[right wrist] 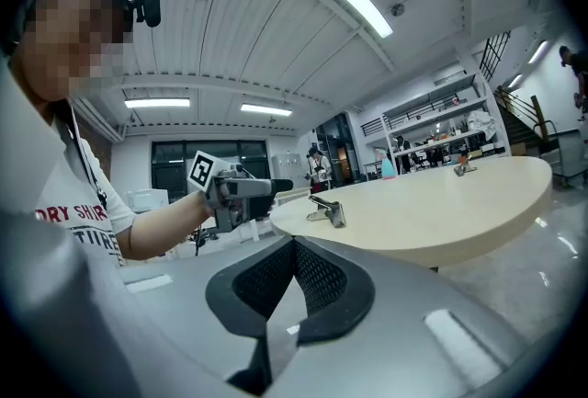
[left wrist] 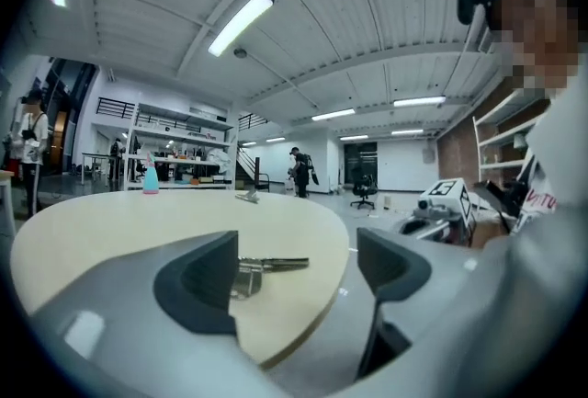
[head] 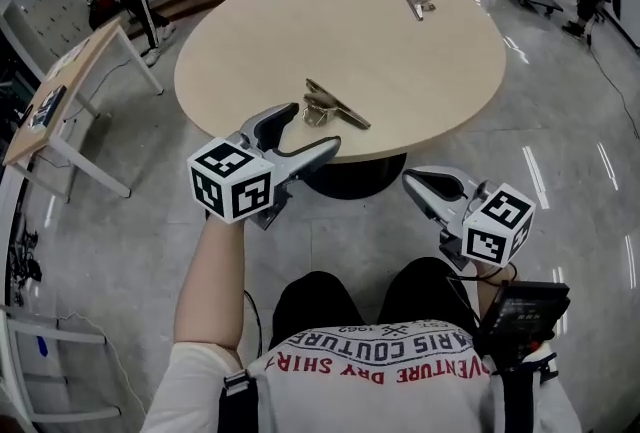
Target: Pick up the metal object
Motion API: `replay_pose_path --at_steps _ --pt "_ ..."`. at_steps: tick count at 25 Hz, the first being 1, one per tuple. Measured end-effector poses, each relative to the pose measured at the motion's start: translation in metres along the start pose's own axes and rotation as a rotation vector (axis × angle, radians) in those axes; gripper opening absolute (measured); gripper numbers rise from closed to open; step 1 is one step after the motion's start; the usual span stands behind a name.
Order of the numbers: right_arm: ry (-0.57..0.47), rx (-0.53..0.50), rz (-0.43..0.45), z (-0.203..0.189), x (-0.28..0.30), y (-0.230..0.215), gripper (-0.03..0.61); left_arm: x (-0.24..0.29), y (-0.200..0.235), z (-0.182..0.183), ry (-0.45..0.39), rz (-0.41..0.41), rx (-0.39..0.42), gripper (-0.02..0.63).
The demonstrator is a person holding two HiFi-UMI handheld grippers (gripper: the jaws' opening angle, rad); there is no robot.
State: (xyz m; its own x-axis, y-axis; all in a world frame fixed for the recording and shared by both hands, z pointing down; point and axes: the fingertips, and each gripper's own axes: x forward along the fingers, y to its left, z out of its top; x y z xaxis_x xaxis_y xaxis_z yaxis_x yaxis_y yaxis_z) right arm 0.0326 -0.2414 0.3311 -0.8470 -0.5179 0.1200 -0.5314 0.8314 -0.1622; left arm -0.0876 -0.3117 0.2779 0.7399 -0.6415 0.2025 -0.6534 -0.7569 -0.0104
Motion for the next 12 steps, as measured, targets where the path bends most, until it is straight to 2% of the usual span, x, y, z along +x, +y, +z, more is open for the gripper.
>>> replay_pose_path --at_steps 4,12 --pt "-0.003 0.013 -0.006 -0.003 -0.001 -0.002 0.002 0.028 0.033 -0.01 0.168 0.023 0.031 0.428" --pt "-0.001 0.026 -0.012 -0.008 -0.003 -0.005 0.002 0.06 0.063 -0.048 0.498 0.008 0.032 0.428"
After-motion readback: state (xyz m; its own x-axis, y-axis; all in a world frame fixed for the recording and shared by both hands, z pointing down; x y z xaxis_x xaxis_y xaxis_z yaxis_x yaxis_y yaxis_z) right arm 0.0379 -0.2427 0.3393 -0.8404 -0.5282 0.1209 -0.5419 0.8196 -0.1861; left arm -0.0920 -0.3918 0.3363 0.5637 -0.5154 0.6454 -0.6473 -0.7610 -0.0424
